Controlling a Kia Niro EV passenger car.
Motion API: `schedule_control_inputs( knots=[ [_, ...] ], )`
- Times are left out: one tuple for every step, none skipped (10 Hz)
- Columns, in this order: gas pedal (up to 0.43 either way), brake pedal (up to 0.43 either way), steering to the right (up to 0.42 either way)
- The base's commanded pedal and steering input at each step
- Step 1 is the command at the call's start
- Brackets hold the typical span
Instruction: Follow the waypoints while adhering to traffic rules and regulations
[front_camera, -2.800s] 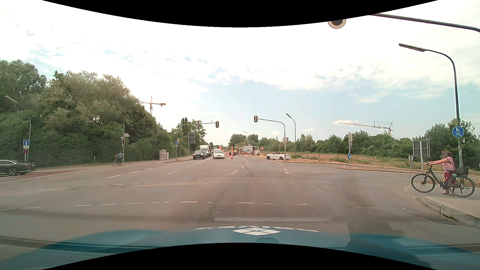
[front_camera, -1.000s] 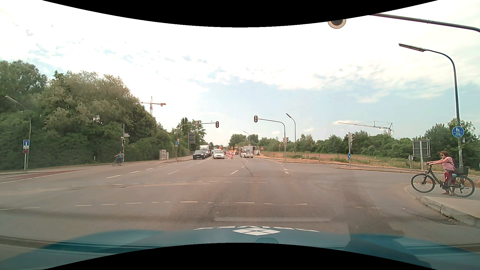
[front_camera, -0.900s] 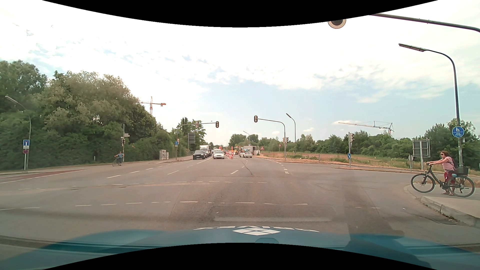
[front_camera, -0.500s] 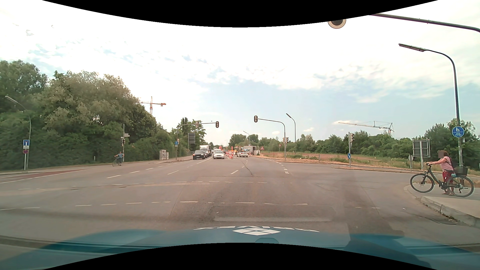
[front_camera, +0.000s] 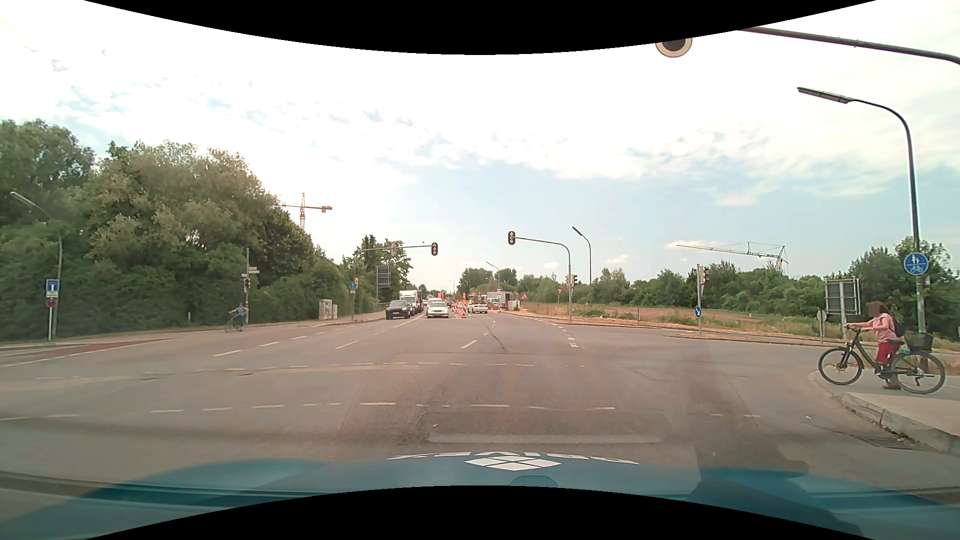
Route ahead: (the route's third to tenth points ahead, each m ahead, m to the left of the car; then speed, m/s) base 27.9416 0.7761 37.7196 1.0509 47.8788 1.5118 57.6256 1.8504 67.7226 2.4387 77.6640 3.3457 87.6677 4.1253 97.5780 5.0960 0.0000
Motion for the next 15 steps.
schedule_control_inputs(
  knots=[
    [0.0, 0.238, 0.014],
    [0.0, 0.238, 0.014],
    [0.0, 0.238, 0.014],
    [0.0, 0.238, 0.014],
    [0.0, 0.238, 0.014],
    [0.0, 0.238, 0.014],
    [0.0, 0.238, 0.014],
    [0.0, 0.238, 0.014],
    [0.0, 0.238, 0.014],
    [0.0, 0.238, 0.014],
    [0.0, 0.238, 0.014],
    [0.0, 0.238, 0.014],
    [0.0, 0.238, 0.014],
    [0.0, 0.238, 0.014],
    [0.0, 0.238, 0.014]
  ],
)
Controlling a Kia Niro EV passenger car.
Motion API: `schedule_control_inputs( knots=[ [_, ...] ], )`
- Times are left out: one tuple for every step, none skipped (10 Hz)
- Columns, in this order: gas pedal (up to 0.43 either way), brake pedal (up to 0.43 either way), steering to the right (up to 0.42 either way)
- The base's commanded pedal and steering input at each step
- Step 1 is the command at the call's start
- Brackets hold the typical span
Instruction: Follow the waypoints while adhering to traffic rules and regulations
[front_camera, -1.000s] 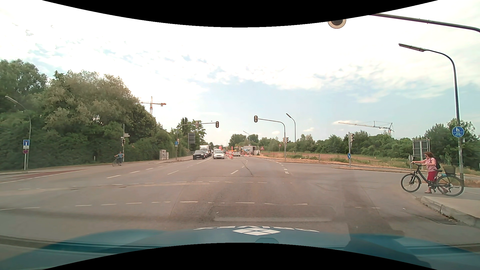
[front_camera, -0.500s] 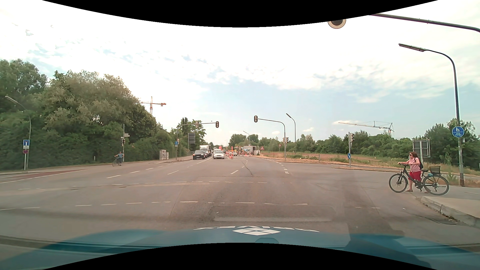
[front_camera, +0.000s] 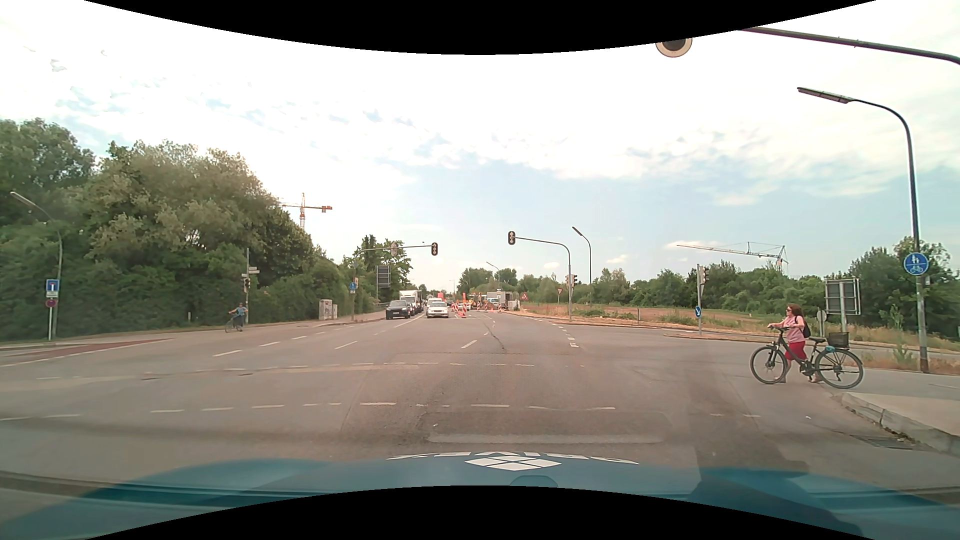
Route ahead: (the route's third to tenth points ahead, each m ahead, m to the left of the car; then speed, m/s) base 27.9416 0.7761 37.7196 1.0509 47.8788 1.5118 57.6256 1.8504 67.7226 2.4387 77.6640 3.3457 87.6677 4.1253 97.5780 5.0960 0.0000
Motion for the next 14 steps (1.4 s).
schedule_control_inputs(
  knots=[
    [0.0, 0.238, 0.014],
    [0.0, 0.238, 0.014],
    [0.0, 0.238, 0.014],
    [0.0, 0.238, 0.014],
    [0.0, 0.238, 0.014],
    [0.0, 0.238, 0.014],
    [0.0, 0.244, 0.014],
    [0.0, 0.244, 0.014],
    [0.0, 0.244, 0.014],
    [0.0, 0.244, 0.014],
    [0.0, 0.244, 0.014],
    [0.0, 0.244, 0.014],
    [0.0, 0.244, 0.014],
    [0.0, 0.244, 0.014]
  ],
)
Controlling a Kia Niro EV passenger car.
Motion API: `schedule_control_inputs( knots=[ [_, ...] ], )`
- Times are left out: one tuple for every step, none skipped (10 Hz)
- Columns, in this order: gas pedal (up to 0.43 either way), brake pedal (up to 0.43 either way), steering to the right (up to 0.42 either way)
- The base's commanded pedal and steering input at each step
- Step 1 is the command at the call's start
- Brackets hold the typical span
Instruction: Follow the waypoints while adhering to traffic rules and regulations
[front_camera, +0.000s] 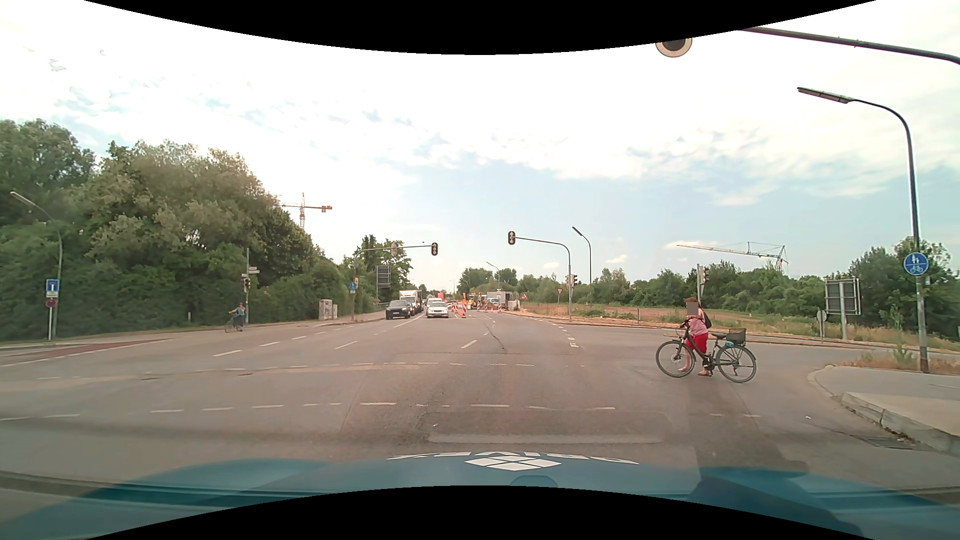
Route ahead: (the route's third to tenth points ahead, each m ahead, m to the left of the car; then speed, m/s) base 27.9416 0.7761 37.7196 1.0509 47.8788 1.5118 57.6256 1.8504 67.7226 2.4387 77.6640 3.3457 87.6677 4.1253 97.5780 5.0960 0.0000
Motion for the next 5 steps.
schedule_control_inputs(
  knots=[
    [0.0, 0.244, 0.014],
    [0.0, 0.244, 0.013],
    [0.0, 0.244, 0.013],
    [0.0, 0.244, 0.013],
    [0.0, 0.244, 0.013]
  ],
)
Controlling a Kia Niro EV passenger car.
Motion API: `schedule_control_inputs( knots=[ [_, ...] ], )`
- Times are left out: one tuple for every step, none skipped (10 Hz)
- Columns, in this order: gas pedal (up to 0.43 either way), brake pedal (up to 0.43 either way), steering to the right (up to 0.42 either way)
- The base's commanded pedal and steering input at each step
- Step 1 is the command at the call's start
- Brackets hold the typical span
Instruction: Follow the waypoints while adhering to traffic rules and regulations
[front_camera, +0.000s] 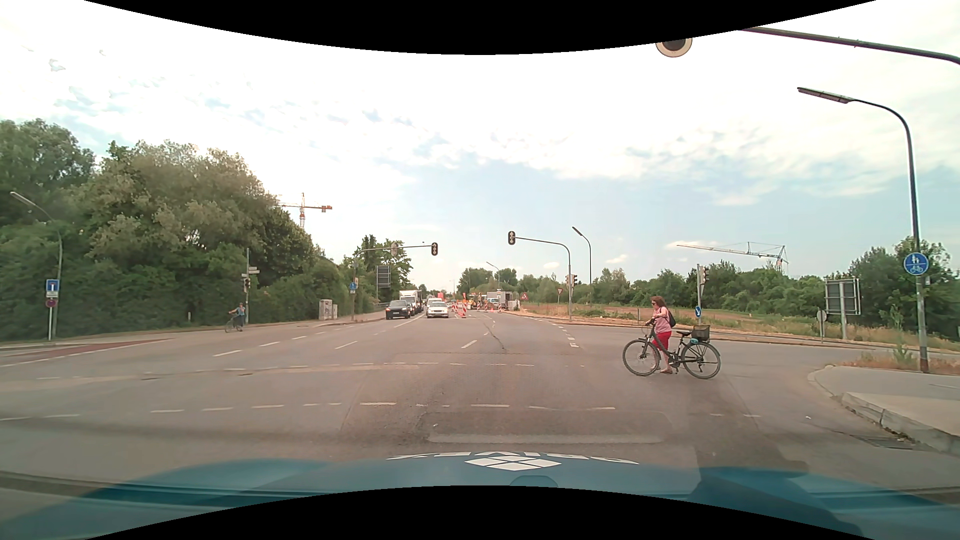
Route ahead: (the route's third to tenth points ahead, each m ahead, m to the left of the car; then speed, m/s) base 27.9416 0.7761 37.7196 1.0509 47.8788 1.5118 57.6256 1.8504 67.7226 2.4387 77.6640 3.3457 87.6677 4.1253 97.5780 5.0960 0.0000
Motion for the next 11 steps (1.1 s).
schedule_control_inputs(
  knots=[
    [0.0, 0.244, 0.013],
    [0.0, 0.244, 0.013],
    [0.0, 0.244, 0.013],
    [0.0, 0.238, 0.013],
    [0.0, 0.238, 0.013],
    [0.0, 0.238, 0.013],
    [0.0, 0.244, 0.013],
    [0.0, 0.238, 0.014],
    [0.0, 0.238, 0.014],
    [0.0, 0.244, 0.014],
    [0.0, 0.238, 0.014]
  ],
)
